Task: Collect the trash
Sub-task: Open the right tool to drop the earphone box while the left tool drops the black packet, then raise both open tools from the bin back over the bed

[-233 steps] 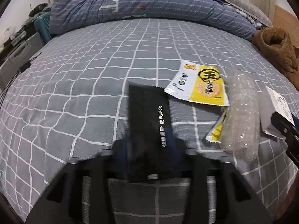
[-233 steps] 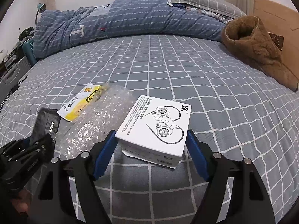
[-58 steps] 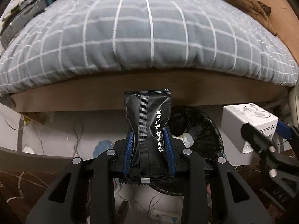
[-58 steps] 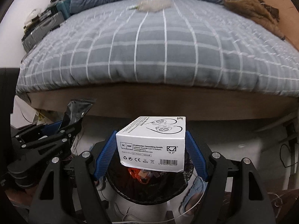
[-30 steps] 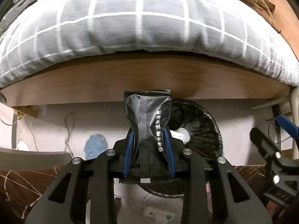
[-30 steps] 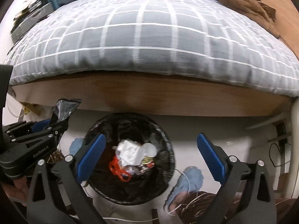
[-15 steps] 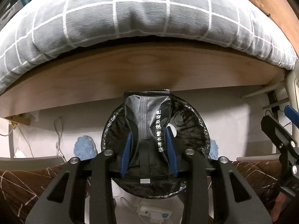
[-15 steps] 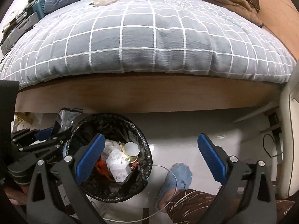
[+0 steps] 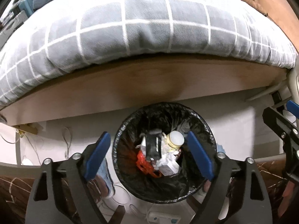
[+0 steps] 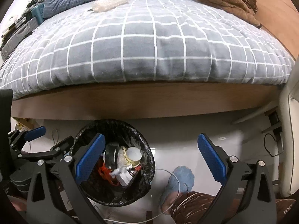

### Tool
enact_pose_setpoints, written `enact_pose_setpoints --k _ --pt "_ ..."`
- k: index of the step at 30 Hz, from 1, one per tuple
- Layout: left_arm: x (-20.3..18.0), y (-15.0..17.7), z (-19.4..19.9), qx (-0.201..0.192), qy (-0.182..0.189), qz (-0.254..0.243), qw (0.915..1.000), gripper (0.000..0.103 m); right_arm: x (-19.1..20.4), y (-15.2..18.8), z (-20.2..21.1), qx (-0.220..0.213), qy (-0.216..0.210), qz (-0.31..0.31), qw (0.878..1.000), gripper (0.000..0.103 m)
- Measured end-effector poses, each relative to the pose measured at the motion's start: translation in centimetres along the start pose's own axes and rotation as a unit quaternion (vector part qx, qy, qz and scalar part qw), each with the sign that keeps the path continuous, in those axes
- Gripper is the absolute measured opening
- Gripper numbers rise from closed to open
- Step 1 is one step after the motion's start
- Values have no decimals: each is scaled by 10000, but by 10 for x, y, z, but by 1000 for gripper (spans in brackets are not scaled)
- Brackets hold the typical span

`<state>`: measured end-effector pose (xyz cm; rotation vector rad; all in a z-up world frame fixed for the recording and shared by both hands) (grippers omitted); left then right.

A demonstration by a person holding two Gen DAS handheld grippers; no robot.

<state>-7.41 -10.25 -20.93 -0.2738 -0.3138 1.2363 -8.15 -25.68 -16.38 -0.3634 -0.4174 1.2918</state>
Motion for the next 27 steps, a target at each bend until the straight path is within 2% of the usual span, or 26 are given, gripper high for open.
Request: enact_pose_setpoints --k 3,8,17,27 --pt "5 -5 14 -161 -84 59 9998 97 3 -6 9 -145 -34 -13 9999 95" --pt "19 -12 41 -470 -213 165 9985 97 11 -20 34 -473 -171 -25 9987 95" --pt "34 -29 89 -896 -212 171 9956 97 31 -41 82 -1098 -350 69 9933 95" --pt "98 -63 140 -1263 -447 586 9893 97 51 -86 118 -1375 -490 72 9893 95"
Point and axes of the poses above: each gripper's, at about its wrist camera, not at the fingertips, and z roughly against the way its jaws point, x to its left, y to its underside, the point moved 2 cm from there along -z, roughly the way its jaws point, and after that the axes turned 12 degrees about -z, right-handed, at the moved point
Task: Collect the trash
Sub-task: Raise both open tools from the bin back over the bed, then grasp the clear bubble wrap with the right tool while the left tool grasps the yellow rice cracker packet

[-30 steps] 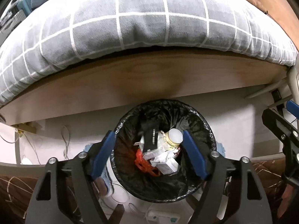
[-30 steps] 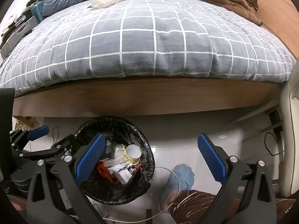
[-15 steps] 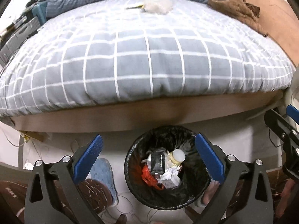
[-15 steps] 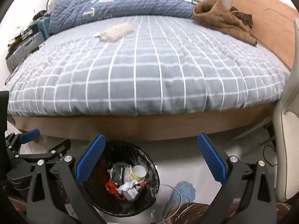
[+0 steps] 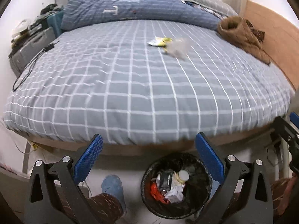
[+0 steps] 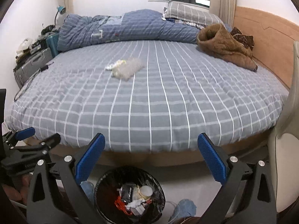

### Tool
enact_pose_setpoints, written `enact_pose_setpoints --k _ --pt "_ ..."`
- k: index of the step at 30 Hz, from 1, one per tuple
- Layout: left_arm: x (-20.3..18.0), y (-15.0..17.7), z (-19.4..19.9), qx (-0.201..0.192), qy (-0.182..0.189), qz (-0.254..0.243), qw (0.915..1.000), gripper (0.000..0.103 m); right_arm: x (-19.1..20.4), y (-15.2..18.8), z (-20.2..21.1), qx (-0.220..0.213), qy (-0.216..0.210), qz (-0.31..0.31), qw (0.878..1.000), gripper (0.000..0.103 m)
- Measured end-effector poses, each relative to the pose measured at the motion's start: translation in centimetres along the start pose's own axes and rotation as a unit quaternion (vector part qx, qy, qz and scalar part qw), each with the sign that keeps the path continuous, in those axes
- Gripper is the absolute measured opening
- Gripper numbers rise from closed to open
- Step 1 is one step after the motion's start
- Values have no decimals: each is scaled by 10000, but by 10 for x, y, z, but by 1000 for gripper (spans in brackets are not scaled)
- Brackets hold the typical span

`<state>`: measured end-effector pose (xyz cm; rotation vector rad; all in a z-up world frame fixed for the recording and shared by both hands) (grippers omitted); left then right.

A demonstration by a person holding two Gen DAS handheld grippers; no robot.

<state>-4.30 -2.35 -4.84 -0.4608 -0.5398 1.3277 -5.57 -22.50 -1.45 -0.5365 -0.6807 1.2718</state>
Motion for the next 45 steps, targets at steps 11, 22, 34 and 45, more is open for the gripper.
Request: enact_pose_setpoints --k 11,22,34,45 --pt "42 -81 -7 -323 -174 100 9993 97 32 -77 -33 -255 -36 226 9994 95" --pt "60 -171 -78 -468 -145 -29 9988 97 78 -138 -143 -132 -232 356 9990 95" --pt "90 -198 -175 -204 -110 69 9997 97 103 -156 -267 331 -319 270 9986 94" --pt "95 -192 -195 -47 -66 118 9999 97 106 -142 -313 863 -572 57 9946 36"
Point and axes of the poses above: each gripper's, at about its wrist camera, not at the fingertips, and z roughly against the way its jaws point, x to its left, y to its underside, the point moved 2 cm from there along -z, roughly the way its jaws point, and after that the axes turned 12 degrees about -z, right-handed, at the moved point
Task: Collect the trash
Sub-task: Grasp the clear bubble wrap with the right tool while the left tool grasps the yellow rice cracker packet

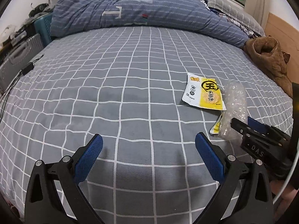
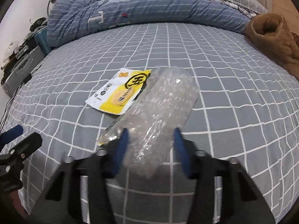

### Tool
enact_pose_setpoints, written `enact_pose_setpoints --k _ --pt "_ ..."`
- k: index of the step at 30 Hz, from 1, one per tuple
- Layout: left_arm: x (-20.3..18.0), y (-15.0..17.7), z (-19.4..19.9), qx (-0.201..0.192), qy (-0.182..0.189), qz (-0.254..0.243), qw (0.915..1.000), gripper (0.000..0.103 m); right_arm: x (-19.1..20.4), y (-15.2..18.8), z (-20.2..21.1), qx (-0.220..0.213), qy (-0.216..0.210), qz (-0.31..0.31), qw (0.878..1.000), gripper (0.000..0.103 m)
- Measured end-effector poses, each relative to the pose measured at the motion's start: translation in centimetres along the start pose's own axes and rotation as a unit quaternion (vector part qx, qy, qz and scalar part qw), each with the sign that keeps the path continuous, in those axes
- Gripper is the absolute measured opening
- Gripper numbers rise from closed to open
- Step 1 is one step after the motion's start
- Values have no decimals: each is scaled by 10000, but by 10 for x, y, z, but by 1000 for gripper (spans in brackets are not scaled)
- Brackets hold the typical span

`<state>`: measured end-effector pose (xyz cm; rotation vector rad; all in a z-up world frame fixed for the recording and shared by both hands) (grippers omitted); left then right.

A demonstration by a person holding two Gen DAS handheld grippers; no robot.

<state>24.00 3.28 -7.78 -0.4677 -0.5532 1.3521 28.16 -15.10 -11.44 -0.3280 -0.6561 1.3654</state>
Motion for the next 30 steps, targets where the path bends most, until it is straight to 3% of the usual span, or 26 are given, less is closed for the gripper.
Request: enact_pose_setpoints --k 1,6,18,30 --pt "-1 0 -1 -4 14 -7 10000 97 1 2 1 -26 -1 53 10000 30" --pt "-12 -5 -7 -1 54 -51 10000 97 -6 2 7 -28 -189 7 9998 22" --pt "-73 -73 -42 -234 259 -521 9980 97 -67 -20 47 -421 89 197 9989 21" --pt "-100 -91 -110 238 379 -595 9972 96 -112 -24 44 -305 91 -20 9995 21"
Point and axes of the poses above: each gripper's, at about its wrist camera, not at the fingertips, and z roughly against the way its jaws point, x to its left, y to its underside, the point moved 2 cm from there along -z, roughly the way its jaws point, and after that the axes turned 12 degrees about -z, right-handed, at the moved point
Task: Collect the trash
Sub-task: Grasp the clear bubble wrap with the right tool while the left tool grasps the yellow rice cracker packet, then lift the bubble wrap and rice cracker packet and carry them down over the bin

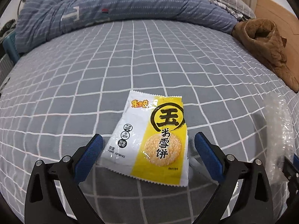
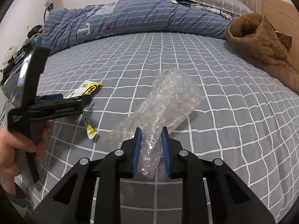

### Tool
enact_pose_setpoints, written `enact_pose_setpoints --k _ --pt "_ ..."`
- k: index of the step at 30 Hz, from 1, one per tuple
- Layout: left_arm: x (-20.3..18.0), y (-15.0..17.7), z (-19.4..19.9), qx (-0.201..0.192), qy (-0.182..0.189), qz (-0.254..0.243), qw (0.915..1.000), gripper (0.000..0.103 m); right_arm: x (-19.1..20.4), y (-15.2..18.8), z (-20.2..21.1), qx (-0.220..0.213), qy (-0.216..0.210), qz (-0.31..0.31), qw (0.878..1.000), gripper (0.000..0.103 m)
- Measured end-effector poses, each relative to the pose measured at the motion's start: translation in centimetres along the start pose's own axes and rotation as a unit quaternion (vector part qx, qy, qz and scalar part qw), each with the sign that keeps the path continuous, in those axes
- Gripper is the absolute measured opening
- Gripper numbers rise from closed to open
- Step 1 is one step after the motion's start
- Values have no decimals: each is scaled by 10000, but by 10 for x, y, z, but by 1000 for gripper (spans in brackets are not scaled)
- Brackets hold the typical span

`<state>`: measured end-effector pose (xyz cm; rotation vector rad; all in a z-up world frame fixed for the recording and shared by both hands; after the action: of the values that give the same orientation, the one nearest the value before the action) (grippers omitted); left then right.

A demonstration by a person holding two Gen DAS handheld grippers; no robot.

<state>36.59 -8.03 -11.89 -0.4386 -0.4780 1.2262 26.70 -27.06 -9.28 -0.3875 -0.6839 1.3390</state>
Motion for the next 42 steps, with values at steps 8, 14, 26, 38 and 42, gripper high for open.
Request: enact_pose_setpoints --k 8,14,26,38,42 --pt "0 3 -10 174 -118 -22 9998 78 -3 0 1 22 -99 -71 9999 21" --pt "-5 0 -11 150 -263 -110 9995 39 -3 1 -1 48 -122 -93 9999 21" --pt "1 2 14 -96 -314 86 9994 28 1 0 -1 35 -96 -52 9999 21" --pt "6 12 75 -292 -320 170 9989 27 25 -3 33 -172 -81 139 9997 21" --pt "4 26 99 -344 -379 139 9986 27 35 0 44 -230 -128 156 9995 21"
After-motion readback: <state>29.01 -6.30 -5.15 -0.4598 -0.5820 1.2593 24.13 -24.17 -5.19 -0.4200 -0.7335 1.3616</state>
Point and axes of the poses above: each gripper's, at about its wrist camera, not at the fingertips, and z roughly against the way its jaws point, x to its left, y to its underside, the point moved 2 cm from there along -z, roughly the way its jaws point, and after that the axes turned 12 degrees about -z, right-handed, at the moved point
